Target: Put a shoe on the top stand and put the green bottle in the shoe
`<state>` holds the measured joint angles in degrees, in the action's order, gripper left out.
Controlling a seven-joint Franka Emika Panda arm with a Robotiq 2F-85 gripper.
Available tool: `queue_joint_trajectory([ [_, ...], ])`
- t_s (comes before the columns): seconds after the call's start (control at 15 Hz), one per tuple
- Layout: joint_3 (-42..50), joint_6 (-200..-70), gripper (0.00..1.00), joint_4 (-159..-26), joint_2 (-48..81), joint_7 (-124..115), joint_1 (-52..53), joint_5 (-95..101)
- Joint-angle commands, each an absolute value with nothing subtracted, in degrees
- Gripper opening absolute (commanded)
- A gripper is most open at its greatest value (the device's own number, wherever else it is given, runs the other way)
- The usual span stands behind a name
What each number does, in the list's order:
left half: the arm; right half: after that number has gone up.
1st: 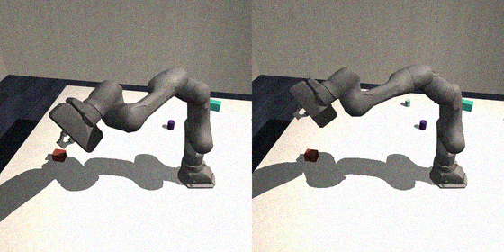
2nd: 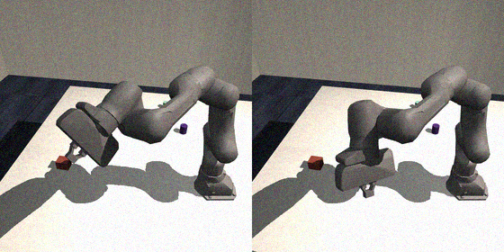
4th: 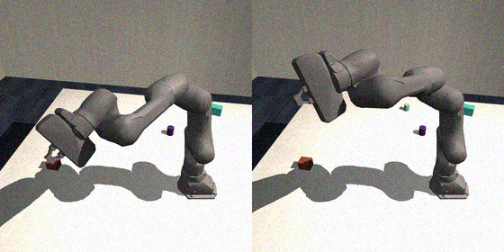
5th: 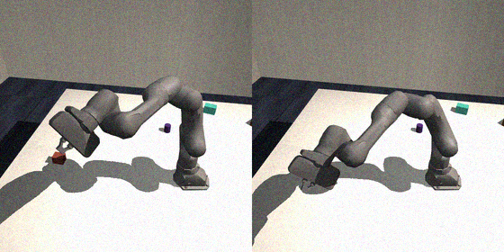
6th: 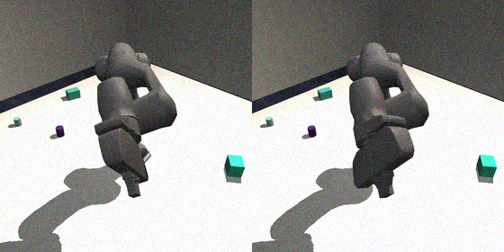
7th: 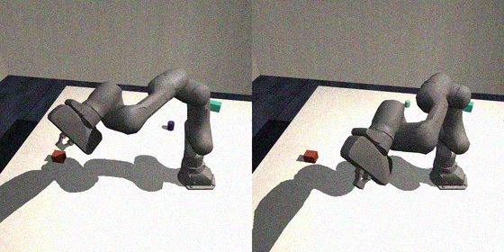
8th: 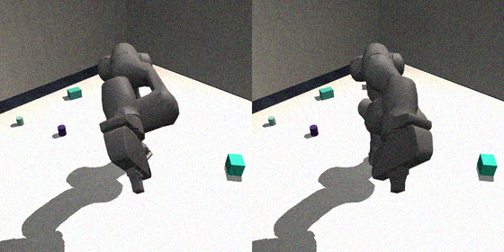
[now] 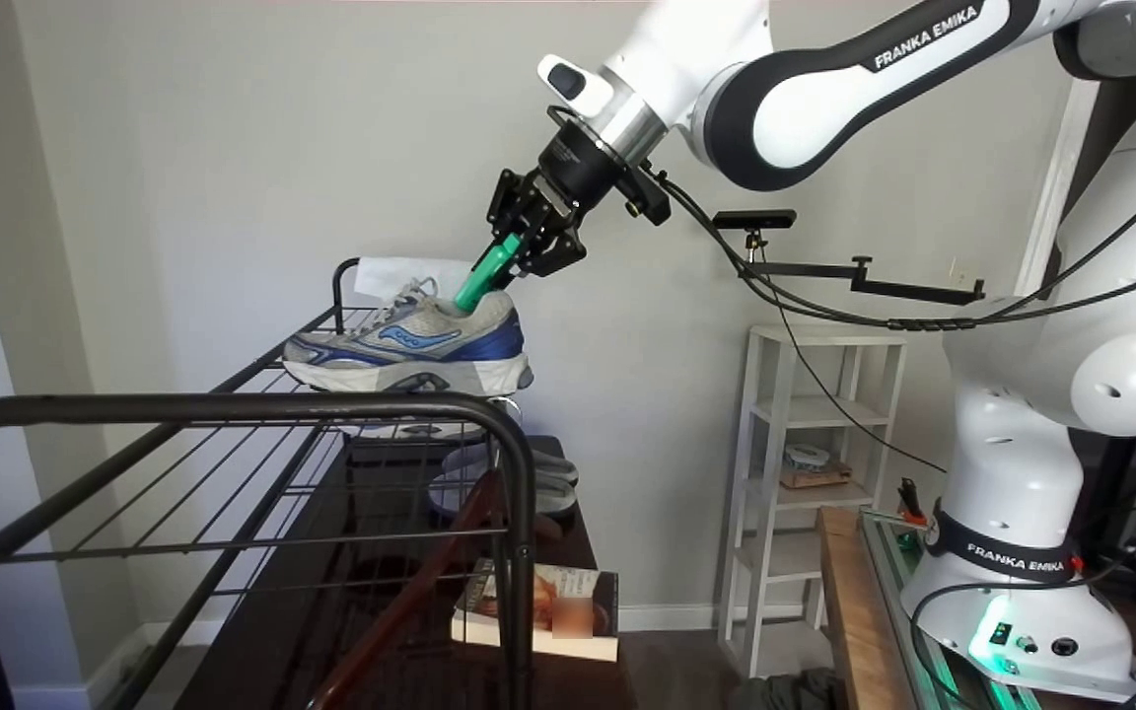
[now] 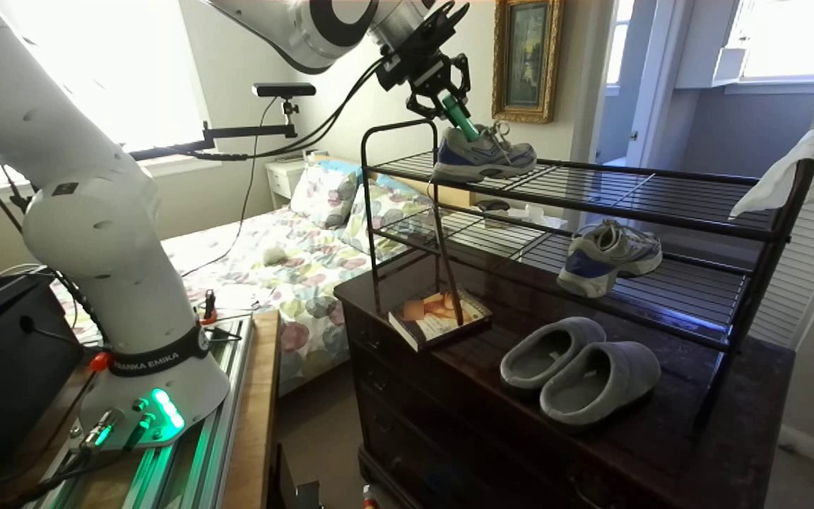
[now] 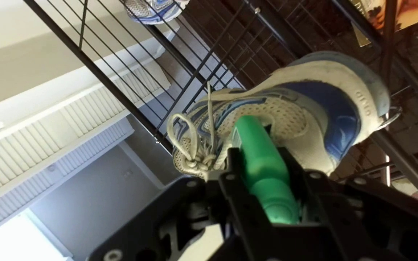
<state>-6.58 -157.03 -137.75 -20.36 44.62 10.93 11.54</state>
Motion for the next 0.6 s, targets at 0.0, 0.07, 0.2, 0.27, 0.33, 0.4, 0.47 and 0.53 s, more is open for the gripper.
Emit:
queue_joint_trajectory([
  [0.0, -1.3, -155.13, 0.07, -134.62, -16.39, 50.15, 15.8, 6.14],
  [0.07, -0.16, -154.81, 0.07, -134.15, -16.08, 51.82, 16.8, 4.33],
  [0.2, 1.44, -154.23, 0.07, -133.39, -15.82, 55.41, 18.45, 0.63],
  [0.27, 1.73, -153.62, 0.07, -133.21, -16.08, 56.83, 18.92, -0.78],
  [0.33, 1.9, -152.91, 0.07, -132.96, -16.26, 58.17, 19.34, -2.1],
  [0.4, 1.81, -152.22, 0.07, -132.83, -16.47, 59.09, 19.56, -3.05],
  [0.47, 1.55, -151.6, 0.07, -132.89, -16.59, 59.7, 19.61, -3.84],
  [0.53, 1.16, -151.16, 0.07, -132.75, -16.43, 59.8, 19.48, -4.1],
])
